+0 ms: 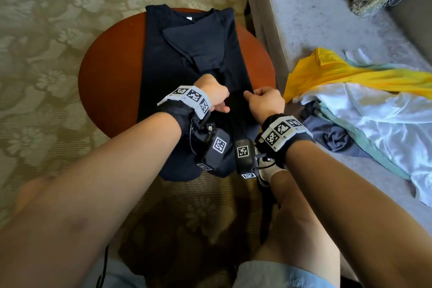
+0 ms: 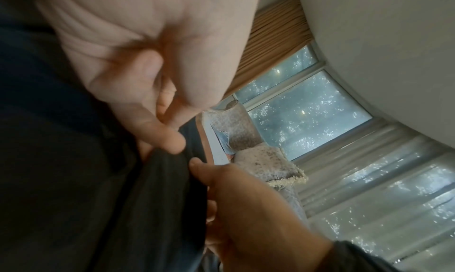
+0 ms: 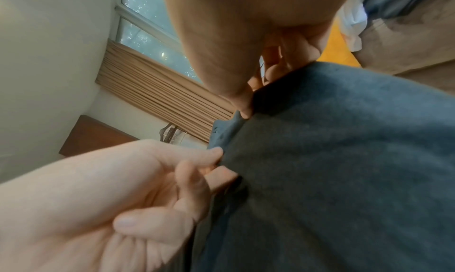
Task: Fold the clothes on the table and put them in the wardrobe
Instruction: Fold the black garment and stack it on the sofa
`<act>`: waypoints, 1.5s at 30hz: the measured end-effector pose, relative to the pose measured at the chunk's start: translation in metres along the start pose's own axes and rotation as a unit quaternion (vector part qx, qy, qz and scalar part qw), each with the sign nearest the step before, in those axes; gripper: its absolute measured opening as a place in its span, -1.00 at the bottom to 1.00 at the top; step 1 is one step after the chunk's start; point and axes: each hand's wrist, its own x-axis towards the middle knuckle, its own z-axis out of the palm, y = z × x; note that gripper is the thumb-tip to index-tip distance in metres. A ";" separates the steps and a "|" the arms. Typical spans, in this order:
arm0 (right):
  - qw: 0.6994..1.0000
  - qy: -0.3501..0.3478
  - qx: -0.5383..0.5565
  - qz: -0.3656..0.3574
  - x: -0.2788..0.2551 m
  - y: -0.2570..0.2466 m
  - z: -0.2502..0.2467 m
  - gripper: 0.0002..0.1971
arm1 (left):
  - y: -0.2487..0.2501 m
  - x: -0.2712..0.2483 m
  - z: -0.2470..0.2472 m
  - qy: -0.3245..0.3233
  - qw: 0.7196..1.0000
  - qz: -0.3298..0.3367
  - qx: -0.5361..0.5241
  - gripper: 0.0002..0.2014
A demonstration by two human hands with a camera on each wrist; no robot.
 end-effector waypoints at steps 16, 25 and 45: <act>0.999 -0.002 0.001 -0.049 0.017 -0.045 0.011 -0.83 | 0.000 0.020 -0.055 0.057 0.997 -0.019 -0.045 -0.87; 0.985 -0.099 -0.057 -0.132 0.024 -0.066 0.038 -0.70 | -0.011 0.028 -0.106 0.156 0.950 0.112 0.248 -0.83; 0.993 -0.052 -0.057 -0.087 0.115 -0.137 0.055 -0.60 | 0.034 0.129 -0.165 0.212 0.957 0.052 0.192 -0.73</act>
